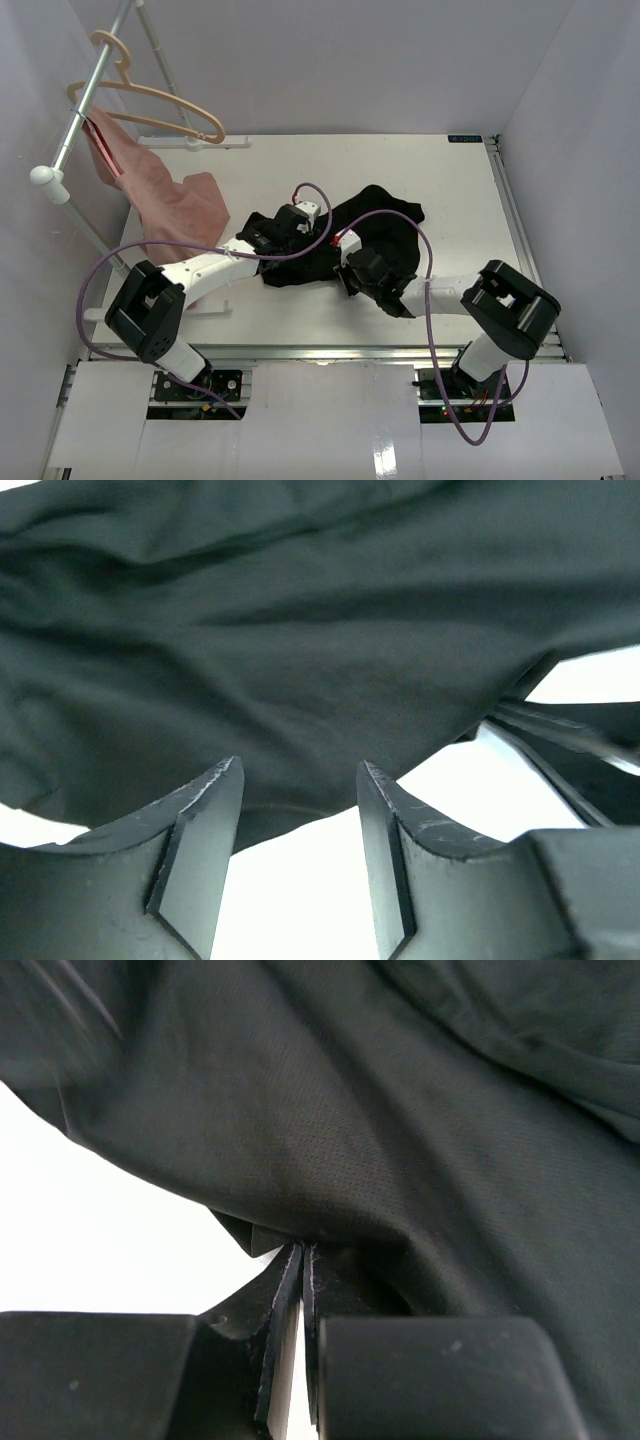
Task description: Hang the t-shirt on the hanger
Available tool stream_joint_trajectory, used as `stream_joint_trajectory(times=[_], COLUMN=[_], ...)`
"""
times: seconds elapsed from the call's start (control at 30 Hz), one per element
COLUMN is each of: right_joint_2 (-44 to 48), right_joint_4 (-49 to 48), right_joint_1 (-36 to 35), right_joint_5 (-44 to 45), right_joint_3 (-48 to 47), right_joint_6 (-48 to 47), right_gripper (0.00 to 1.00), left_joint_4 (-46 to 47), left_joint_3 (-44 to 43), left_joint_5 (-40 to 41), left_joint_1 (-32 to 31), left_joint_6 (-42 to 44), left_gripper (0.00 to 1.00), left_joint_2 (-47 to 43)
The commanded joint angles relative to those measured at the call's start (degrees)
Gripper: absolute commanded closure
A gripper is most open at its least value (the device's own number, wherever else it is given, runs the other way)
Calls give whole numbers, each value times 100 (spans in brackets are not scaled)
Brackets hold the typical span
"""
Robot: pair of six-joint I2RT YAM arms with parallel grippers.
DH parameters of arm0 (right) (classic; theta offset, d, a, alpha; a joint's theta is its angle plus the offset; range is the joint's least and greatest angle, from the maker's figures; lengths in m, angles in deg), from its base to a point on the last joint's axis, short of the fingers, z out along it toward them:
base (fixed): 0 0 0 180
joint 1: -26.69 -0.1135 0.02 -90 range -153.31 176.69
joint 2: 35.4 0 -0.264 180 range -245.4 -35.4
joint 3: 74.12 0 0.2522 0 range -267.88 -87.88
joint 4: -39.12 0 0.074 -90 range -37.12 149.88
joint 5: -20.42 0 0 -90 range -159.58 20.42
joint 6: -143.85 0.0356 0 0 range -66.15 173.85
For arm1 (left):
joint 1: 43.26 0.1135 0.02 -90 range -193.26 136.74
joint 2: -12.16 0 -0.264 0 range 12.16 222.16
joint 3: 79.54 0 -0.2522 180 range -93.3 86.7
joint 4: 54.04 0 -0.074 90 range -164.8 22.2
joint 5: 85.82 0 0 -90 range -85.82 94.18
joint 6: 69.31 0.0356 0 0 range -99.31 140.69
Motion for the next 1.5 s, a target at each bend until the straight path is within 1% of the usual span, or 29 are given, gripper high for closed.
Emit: stream_joint_trajectory(times=[0.0,0.2,0.23,0.27,0.3,0.33,0.37,0.4,0.43,0.5,0.6,0.7,0.87,1.0,1.07,1.1,1.13,1.17,1.2,1.23,1.27,1.3,1.4,1.47], right_joint_2=[511,855,887,954,1035,1091,1129,1192,1270,1388,1527,1899,2364,2342,2217,2147,2109,2083,2068,2062,2075,2106,2291,2450], right_joint_4=[-28,-19,-21,-26,-22,-5,16,48,88,174,306,354,429,449,456,489,536,552,559,587,655,709,657,663], right_joint_1=[32,111,118,132,137,146,158,190,235,314,385,427,445,438,441,442,438,440,444,438,436,440,437,445], right_joint_5=[130,138,134,124,126,149,178,220,270,326,645,999,1566,1755,1689,1609,1510,1459,1439,1439,1444,1456,1430,1435], right_joint_3=[211,392,426,470,497,522,552,581,609,680,768,1011,1354,1458,1426,1397,1373,1357,1339,1305,1265,1246,1340,1393], right_joint_6=[131,184,191,205,211,219,232,260,300,402,605,929,1324,1517,1586,1618,1656,1690,1716,1727,1746,1765,1794,1810], right_gripper=[92,92,92,92,92,92,92,92,92,92,92,92,92,92,92,92,92,92,92,92,92,92,92,92], left_joint_4=[160,239,284,342,391,410,414,413,407,383,372,369,162,144,100,121,164,239,312,324,294,251,107,105], left_joint_3=[-316,-375,-359,-335,-321,-331,-352,-404,-476,-571,-797,-1115,-1634,-1773,-1825,-1795,-1730,-1622,-1496,-1383,-1302,-1235,-936,-819], left_joint_5=[-140,-158,-129,-85,-41,27,107,263,467,674,1157,1453,2124,2426,2413,2035,1372,683,104,-92,-121,-60,46,82], left_joint_1=[-331,-579,-583,-593,-596,-596,-596,-596,-596,-596,-570,-484,-151,165,208,191,168,95,-22,-196,-435,-642,-922,-930], left_joint_6=[469,752,762,762,762,740,706,659,602,453,267,152,-219,-361,-301,-191,-58,146,368,532,708,846,973,959], left_gripper=[38,37,40,45,55,71,90,98,100,100,100,100,100,100,100,100,100,95,86,73,62,56,47,45], left_joint_2=[362,751,784,813,829,835,839,828,805,750,565,499,734,944,1052,1035,970,866,749,653,582,523,293,233])
